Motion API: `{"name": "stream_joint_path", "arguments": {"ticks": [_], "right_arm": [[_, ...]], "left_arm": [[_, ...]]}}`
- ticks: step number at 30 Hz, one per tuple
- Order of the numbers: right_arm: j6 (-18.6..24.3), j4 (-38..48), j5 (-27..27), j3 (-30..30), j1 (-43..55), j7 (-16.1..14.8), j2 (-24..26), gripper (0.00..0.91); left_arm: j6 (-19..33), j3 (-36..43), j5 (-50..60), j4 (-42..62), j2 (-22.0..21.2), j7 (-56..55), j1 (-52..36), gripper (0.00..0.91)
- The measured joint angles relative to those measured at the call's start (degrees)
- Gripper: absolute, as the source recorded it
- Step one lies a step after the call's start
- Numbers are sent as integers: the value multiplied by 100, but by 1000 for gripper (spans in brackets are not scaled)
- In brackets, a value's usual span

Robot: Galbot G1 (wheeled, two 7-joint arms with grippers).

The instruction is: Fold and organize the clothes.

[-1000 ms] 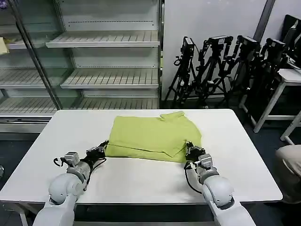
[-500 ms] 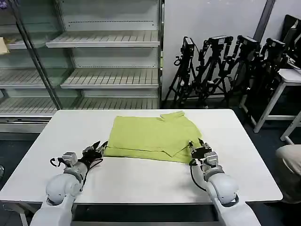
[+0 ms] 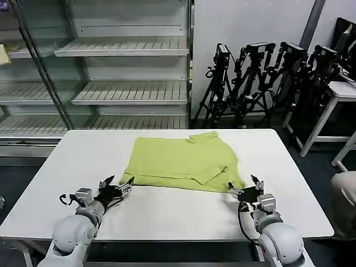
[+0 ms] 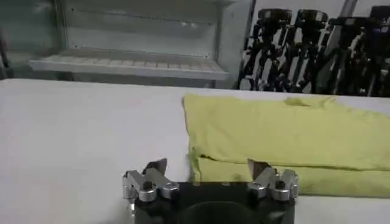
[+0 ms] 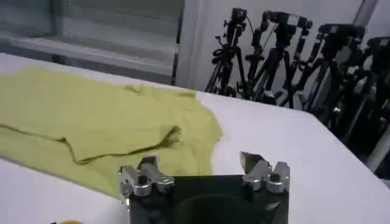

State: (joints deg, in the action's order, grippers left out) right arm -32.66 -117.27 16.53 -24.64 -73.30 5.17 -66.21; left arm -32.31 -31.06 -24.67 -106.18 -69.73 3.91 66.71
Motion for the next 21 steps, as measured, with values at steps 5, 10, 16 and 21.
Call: {"name": "stream_joint_path", "arguments": {"ticks": [5,10,16,21], "right_arm": [[-20,-10,158,-5,-67,-81,71,0],[-30,89,282,-9,-60,-110,111,0],[-38,188,420,-38,-37,-152,152,0],[-43,248,551,-58,-26,-155,186,0]], "left_arm": [[-30,46,13,-32,-9,-85,77,20],[-46,65,25,-24,0,-115,79,20],[-60,91,48,13,9,-134,95,20],[-63,121,87,45,3,-144,86,10]]}}
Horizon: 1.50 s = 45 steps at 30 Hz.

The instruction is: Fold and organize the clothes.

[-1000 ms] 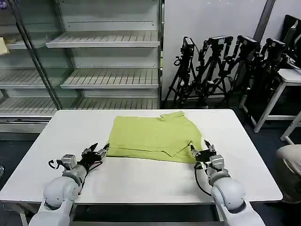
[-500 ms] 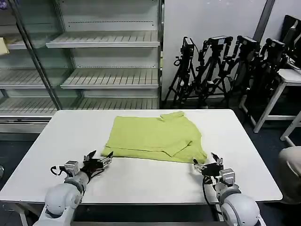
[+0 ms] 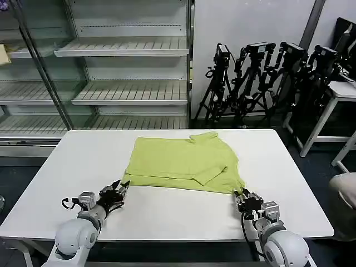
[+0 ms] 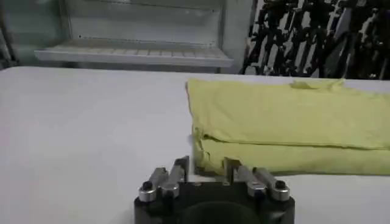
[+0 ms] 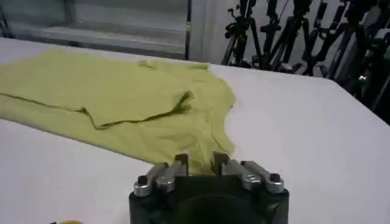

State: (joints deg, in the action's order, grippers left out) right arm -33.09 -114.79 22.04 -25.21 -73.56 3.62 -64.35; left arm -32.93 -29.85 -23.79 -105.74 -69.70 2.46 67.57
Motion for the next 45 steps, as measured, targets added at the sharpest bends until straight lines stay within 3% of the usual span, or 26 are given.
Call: {"name": "stream_joint_path", "arguments": {"ticks": [11,20,45], "right_arm": [[-7,-177,70,-64,-201,9,62,0],[-3,-606,-182,-190,-652,-52,156,0],[111,-1894,-724,-593,-2362,-102,151,0]], "left_arm": [[-2,-26,52,-55,4,70,89,0],[-15,-142,76,-308,25,101,362,0],[39,-1130,24,-1661,-200,421,2097,10]]}}
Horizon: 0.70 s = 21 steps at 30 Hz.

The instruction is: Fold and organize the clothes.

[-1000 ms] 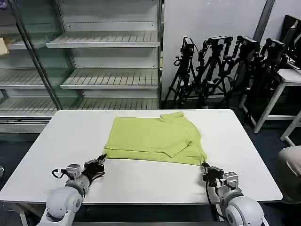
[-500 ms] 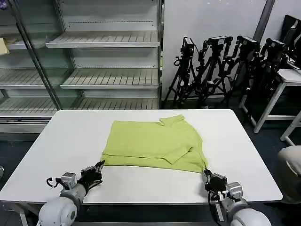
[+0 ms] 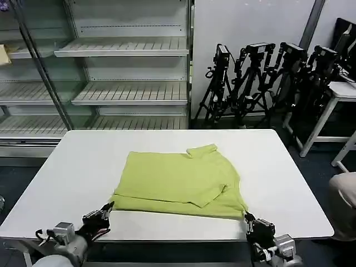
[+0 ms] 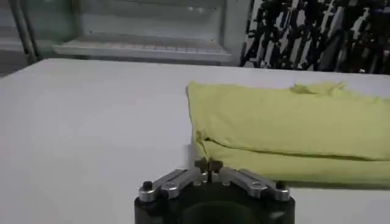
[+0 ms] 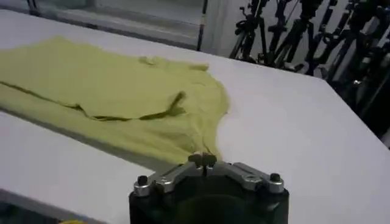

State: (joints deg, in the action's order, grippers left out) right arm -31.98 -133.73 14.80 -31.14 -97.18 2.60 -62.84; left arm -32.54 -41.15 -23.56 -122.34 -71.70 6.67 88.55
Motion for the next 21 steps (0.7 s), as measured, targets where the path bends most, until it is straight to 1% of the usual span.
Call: {"name": "stream_joint_path", "arguments": {"ticks": [3,4,5,6,14,21], "right_arm": [[2,-71,-53,5,-124,4,-24,0],[6,-79,-71,10,-161,9,-31,0],[14,-83,-94,19,-190,20,-37,101],[18,-84,-114,29,-204,34,-42,907],[29,-174,-249,59,-282,69,-62,907],[48,-377,-151,-209,-283,128,32,907]], "left_arm": [[9,-76,5,-75,-31,27,173,10],[10,-89,11,-97,-35,32,216,60],[17,-103,20,-125,-37,37,265,907],[20,-110,27,-150,-48,39,305,907],[56,-123,167,-249,-68,147,498,907],[100,-310,132,-430,17,235,479,907]]}}
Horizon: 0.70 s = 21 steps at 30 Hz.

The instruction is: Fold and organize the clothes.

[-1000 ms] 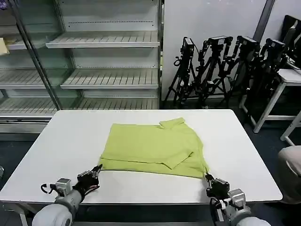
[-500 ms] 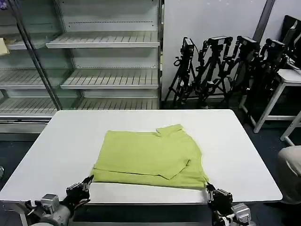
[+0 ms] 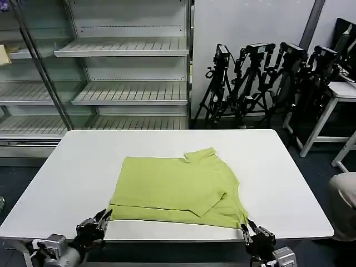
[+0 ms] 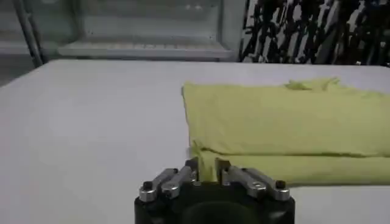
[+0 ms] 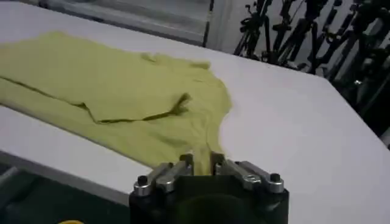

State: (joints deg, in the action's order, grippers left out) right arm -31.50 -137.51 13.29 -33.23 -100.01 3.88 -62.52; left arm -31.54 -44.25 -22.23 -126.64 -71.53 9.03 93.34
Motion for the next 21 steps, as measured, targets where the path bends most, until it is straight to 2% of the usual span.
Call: {"name": "stream_joint_path", "arguments": {"ticks": [8,14,21], "right_arm": [[-66,52,192,60,766,246,-4,907],[-111,666,285,620,1962,561,-73,907],[-150,1740,425,1374,3444,980,-350,907]], "left_arm": [[32,-181,-258,-174,246,0,-206,907],[22,99,-334,44,571,-139,-710,907],[16,701,-431,725,876,-324,-1701,907]]}}
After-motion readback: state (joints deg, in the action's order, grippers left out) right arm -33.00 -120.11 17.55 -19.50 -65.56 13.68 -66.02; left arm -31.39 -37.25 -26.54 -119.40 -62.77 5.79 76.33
